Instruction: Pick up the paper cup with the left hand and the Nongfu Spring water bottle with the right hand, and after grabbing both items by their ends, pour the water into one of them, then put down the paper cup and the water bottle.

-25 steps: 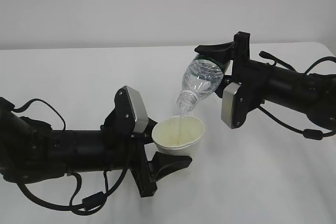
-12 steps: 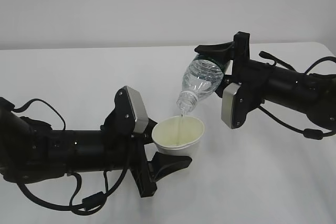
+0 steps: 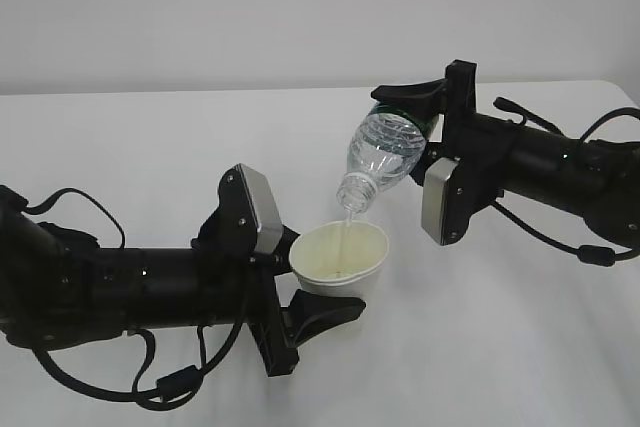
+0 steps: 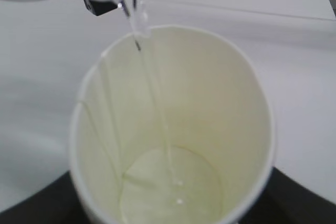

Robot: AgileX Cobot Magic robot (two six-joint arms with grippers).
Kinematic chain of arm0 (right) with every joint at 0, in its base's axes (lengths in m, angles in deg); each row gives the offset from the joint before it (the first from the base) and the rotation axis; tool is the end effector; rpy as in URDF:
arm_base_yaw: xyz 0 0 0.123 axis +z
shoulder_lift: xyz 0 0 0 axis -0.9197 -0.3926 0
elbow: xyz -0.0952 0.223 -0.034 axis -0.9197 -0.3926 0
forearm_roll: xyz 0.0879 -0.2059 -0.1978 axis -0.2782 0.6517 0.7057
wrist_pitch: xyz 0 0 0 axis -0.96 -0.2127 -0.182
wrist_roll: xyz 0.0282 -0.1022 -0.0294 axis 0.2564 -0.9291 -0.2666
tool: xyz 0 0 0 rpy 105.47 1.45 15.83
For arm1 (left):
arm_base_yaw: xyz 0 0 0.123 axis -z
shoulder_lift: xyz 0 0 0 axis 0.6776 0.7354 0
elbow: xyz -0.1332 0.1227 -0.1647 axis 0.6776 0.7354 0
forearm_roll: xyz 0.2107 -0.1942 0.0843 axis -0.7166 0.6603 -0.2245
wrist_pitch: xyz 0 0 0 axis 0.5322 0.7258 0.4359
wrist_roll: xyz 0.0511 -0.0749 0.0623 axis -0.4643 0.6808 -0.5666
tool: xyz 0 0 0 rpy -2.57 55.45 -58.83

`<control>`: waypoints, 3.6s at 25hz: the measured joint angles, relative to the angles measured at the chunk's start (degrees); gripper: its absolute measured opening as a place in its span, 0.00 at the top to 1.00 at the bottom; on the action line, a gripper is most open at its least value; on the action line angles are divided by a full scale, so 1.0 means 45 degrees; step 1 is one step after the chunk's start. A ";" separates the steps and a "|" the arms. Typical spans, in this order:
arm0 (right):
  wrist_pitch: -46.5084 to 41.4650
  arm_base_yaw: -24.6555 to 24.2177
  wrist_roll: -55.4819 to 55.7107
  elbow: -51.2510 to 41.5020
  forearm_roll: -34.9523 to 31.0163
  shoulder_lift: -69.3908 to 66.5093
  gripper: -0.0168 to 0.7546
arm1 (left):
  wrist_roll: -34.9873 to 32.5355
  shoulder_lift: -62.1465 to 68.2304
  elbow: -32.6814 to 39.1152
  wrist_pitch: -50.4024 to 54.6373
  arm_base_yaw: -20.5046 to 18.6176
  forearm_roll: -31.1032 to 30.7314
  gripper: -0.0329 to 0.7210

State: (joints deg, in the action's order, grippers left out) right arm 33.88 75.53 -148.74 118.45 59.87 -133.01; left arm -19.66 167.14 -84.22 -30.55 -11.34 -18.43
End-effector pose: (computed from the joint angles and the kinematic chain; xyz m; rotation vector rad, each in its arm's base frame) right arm 0.3773 0.1281 0.0698 -1.5595 0.5616 -0.5890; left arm 0.2576 -0.2315 0.0127 1.1507 1.6355 -0.7914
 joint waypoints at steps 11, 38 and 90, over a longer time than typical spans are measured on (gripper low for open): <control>0.0000 0.0000 0.0000 0.0000 -0.0029 0.0000 0.37 | 0.0000 0.0000 0.0000 0.0038 0.0000 0.0000 0.35; 0.0000 0.0000 -0.0242 0.0000 -0.0187 0.0000 0.37 | 0.0000 0.0000 0.0000 0.0058 0.0000 0.0179 0.35; 0.0027 0.0000 -0.0470 0.0000 -0.0308 0.0000 0.37 | -0.0076 0.0000 0.0000 0.0058 0.0000 0.0469 0.35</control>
State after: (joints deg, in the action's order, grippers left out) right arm 34.00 75.53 -150.86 118.45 58.48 -133.01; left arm -20.00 167.14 -84.22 -30.29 -11.34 -16.32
